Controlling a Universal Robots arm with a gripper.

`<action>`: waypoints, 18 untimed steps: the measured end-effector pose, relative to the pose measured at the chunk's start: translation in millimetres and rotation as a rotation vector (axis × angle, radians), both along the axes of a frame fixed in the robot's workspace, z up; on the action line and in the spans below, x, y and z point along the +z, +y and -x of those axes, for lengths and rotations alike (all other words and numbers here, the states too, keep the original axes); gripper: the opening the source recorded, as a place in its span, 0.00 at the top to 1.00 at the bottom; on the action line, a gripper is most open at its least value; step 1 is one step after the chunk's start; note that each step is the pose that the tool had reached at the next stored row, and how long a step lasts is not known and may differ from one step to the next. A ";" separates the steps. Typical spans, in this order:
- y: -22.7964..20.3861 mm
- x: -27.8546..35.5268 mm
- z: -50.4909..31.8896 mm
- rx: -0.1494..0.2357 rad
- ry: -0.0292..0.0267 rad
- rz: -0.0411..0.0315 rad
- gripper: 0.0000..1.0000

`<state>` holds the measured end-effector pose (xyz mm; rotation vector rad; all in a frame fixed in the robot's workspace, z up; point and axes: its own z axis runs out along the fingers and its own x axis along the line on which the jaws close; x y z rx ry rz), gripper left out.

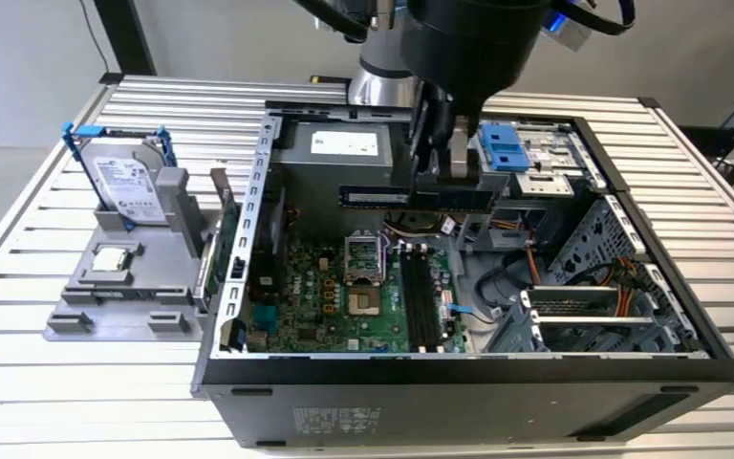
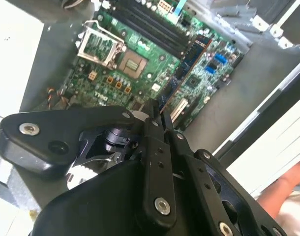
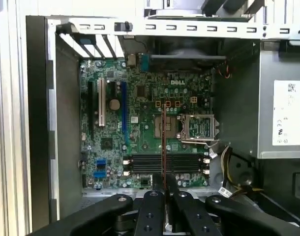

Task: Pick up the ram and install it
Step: 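Insert the ram into the slot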

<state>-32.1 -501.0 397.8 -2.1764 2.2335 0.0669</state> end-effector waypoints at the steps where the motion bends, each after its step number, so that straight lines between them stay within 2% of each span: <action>1: 0.0 -0.2 -4.5 0.000 -0.0001 -0.0002 1.00; 5: 0.6 -1.1 -22.6 0.000 0.0000 0.0000 1.00; 8: 3.7 -2.0 -34.0 -0.001 0.0000 0.0020 1.00; 10: 5.5 -2.2 -35.5 -0.003 0.0001 0.0050 1.00; 14: 5.9 -2.2 -35.5 -0.003 0.0000 0.0052 1.00; 15: 8.0 -2.3 -35.5 -0.003 0.0000 0.0050 1.00; 18: 17.7 -2.4 -35.5 -0.003 -0.0002 0.0051 1.00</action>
